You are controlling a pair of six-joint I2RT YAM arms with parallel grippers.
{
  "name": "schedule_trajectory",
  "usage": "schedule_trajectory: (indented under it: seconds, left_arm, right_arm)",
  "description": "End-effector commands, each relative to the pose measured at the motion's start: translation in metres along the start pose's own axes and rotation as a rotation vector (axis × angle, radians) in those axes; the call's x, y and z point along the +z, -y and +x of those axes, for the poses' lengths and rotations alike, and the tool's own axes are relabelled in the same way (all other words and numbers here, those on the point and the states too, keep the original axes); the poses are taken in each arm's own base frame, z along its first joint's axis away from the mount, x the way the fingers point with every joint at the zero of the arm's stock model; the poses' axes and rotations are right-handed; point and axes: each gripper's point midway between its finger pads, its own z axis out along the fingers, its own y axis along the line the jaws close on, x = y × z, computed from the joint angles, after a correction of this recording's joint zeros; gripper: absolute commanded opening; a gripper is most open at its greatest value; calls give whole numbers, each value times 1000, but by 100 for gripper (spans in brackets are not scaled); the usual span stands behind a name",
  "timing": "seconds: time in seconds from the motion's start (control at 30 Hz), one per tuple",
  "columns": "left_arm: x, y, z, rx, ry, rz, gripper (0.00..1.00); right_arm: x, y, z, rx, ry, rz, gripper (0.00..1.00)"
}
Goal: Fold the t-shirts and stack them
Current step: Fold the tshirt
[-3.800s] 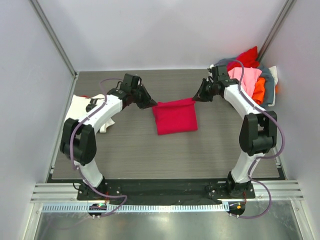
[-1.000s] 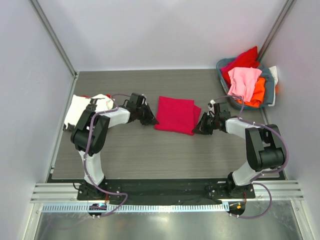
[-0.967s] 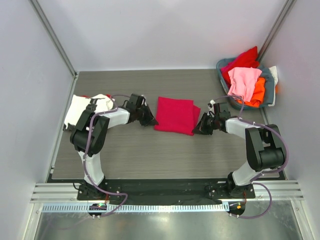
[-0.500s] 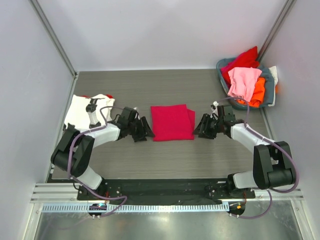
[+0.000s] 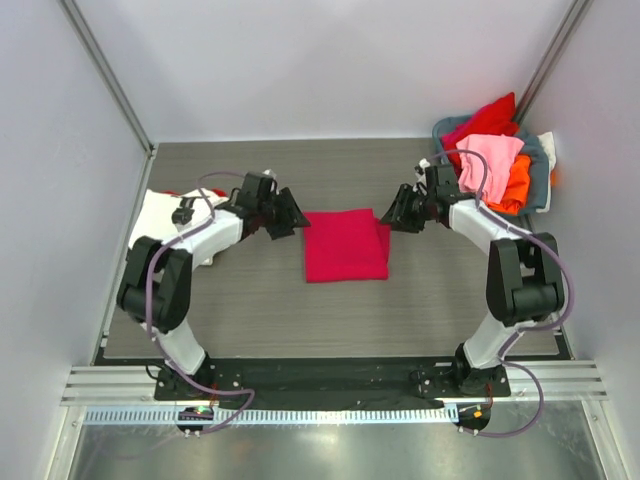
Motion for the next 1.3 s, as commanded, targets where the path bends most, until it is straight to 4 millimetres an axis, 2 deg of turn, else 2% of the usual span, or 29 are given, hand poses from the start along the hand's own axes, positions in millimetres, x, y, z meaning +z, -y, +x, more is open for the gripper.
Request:
schedule_trajectory:
  seconds: [0.0,0.07,0.13,0.3,0.57,0.87,1.03,1.17,1.27]
  left_arm:
    - [17,3,-20,-4,6,-9,54]
    - [31,-3,-22,-21,-7,-28,53]
    - [38,1,-33,-27,5,-22,52]
    - [56,-4,-39,-45,-5,-37,49]
    - [69,-11,-44,-62,-11,-41,47]
    - [83,-6,-48,-72,-29,-9,32]
    - [85,-4,-50,-70,-26,-8,28]
    - [85,-4,-51,-70,-23,-7,21]
    - [87,-4,-52,-71,-24,-5,19]
  right_arm:
    - [12,-6,-26,-17,30,-1,44]
    - [25,-1,-27,-6,7,6,43]
    - [35,0,-31,0,-6,1,43]
    - [52,2,-38,11,-23,-13,42]
    - [80,2,-37,42,-52,-63,43]
    - [87,-6,-41,39,-49,-108,41]
    - [89,-7,-44,37,-46,-113,41]
    - [95,-9,-45,35,-52,-120,37]
    - [98,-9,-43,40,-62,-123,33]
